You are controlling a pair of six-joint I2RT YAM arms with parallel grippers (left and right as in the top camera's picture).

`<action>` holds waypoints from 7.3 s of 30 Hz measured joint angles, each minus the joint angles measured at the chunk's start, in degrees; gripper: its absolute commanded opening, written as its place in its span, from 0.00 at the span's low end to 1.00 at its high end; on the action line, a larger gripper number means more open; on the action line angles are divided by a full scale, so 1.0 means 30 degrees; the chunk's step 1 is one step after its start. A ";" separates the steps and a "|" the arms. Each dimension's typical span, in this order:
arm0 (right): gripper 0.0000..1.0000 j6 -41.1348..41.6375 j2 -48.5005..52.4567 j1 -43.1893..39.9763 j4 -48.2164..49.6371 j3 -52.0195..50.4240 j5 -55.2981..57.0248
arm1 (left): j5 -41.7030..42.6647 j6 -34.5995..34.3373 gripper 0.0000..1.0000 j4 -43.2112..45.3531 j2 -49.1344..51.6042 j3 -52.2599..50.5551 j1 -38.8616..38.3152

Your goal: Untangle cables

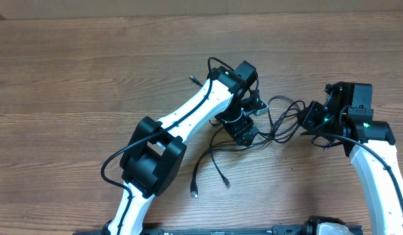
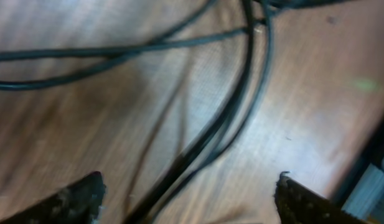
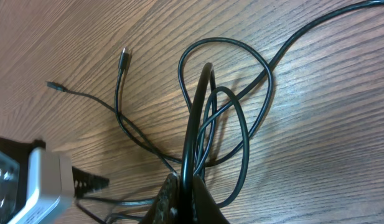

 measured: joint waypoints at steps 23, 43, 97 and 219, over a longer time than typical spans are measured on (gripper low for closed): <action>0.04 0.5384 -0.0007 0.0648 -0.2302 0.0007 0.8626 | -0.6215 -0.7446 0.04 -0.0532 -0.2310 0.0007 0.4954; 0.46 0.3701 -0.0153 -0.0044 0.0175 0.0437 0.7424 | -0.3789 -1.1533 0.04 0.0138 -0.7861 0.0007 1.2655; 1.00 0.5421 -0.0153 -0.6994 -0.5173 0.0459 0.5770 | -0.4051 0.0765 0.49 0.6113 0.2237 0.0036 -0.3126; 0.42 1.5052 0.3534 0.3096 0.5020 0.0867 -0.4612 | 0.2674 -0.1297 0.04 -0.1770 -1.0462 0.0255 0.0882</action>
